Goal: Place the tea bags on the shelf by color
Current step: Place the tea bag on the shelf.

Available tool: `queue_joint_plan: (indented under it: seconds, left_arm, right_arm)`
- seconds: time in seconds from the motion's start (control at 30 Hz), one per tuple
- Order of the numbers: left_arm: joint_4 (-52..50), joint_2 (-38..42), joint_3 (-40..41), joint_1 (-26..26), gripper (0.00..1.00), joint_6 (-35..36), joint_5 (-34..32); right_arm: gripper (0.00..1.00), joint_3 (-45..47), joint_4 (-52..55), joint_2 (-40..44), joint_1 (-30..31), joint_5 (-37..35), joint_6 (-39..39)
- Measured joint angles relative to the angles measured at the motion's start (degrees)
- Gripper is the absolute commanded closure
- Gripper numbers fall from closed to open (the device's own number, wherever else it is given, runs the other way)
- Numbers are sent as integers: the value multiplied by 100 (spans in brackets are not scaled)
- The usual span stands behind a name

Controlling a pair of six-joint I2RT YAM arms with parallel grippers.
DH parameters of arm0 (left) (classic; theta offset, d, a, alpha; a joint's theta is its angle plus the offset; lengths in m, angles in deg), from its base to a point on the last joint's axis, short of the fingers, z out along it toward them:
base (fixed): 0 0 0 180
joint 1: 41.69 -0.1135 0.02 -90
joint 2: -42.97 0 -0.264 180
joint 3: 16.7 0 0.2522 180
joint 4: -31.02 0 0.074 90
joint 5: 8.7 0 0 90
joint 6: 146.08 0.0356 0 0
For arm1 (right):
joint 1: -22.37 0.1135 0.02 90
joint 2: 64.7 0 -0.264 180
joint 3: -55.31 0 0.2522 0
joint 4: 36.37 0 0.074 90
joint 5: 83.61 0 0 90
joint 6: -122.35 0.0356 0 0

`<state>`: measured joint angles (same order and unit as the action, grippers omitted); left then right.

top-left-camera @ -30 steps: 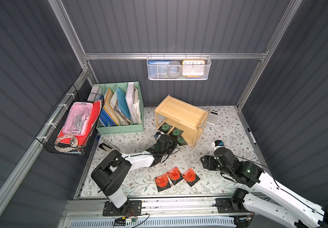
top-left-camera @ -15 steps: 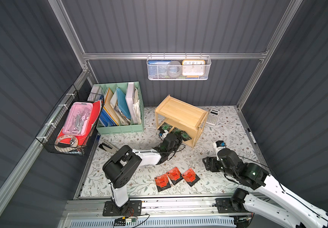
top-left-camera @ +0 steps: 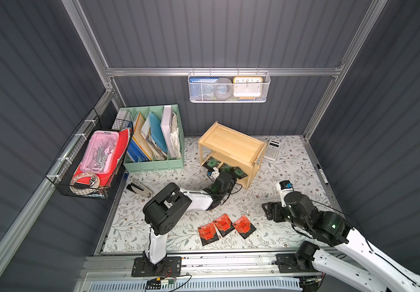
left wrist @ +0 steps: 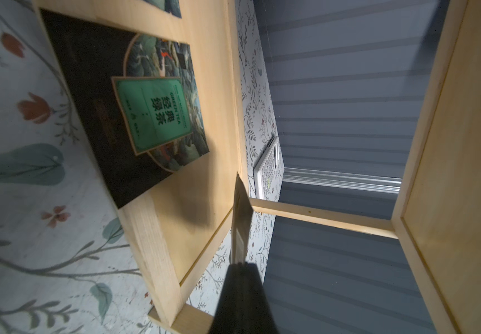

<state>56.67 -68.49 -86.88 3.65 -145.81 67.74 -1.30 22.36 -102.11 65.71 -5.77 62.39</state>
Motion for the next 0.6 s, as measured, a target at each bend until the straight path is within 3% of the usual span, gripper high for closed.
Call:
queue_joint_plan:
  seconds: [0.6]
  left_arm:
    - [223, -627, -385, 295, 100, -518, -636]
  right_arm:
    - [14, -28, 363, 516, 0, -144, -208]
